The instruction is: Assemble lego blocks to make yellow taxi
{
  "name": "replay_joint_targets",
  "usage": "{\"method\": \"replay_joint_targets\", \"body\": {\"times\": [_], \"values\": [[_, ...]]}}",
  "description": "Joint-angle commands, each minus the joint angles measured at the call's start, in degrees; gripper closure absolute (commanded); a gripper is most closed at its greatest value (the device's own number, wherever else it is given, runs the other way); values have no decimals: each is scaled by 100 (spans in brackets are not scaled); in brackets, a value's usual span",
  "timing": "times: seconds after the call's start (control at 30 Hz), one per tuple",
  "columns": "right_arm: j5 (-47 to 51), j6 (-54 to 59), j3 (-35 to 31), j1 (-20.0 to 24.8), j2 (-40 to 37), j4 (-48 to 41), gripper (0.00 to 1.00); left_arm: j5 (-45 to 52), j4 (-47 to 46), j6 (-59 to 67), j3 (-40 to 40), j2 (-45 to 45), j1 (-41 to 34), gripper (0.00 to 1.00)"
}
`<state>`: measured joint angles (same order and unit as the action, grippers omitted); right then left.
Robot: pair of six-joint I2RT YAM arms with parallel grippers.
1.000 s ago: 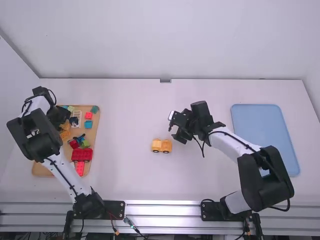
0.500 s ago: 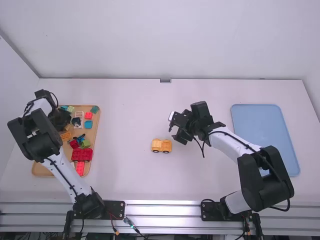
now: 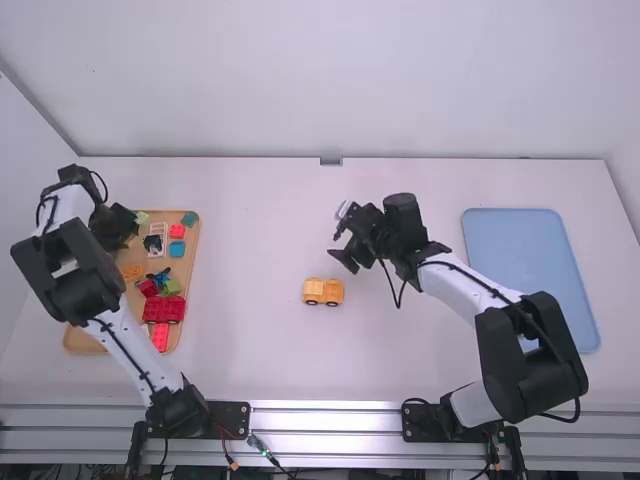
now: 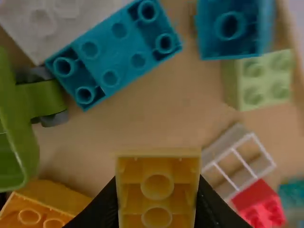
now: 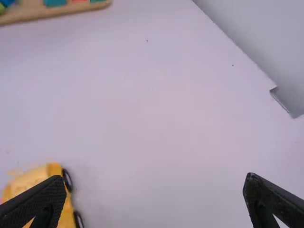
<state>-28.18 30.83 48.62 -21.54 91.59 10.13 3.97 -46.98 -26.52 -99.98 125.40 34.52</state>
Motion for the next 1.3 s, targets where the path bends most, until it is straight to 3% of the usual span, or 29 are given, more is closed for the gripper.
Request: {"method": "replay_joint_targets", "body": {"times": [0.0,0.13,0.3,0.4,0.53,0.83,0.97,1.07,1.27], "values": [[-372,-833,363,96,-50,39,1,151,-81,420,-131,-557,-157,83],[-492,-1956,669,247,35,313,1,649,-59,1217,-92,-1025,-509,82],[-1906,-2603,1036,557,503,955,1,1259,-61,2144,-87,-1530,-973,83],[-2618,-3075,1329,719,990,1412,1,1517,-70,2583,17,-1882,-1294,89],[-3556,-3582,1711,811,1670,2079,1,1952,350,3101,597,-2457,-1757,93],[-5204,-5222,2647,501,2920,4127,1,4033,3128,4308,3606,-3974,-2953,88],[-5493,-5355,2828,345,2986,4277,1,5031,4199,4306,4472,-4194,-3145,85],[-5899,-5348,2990,229,2986,4199,1,5987,5541,4242,5224,-4216,-3171,86],[-6100,-5348,3053,111,2986,4197,1,6721,7619,3506,5984,-4216,-3141,85]]}}
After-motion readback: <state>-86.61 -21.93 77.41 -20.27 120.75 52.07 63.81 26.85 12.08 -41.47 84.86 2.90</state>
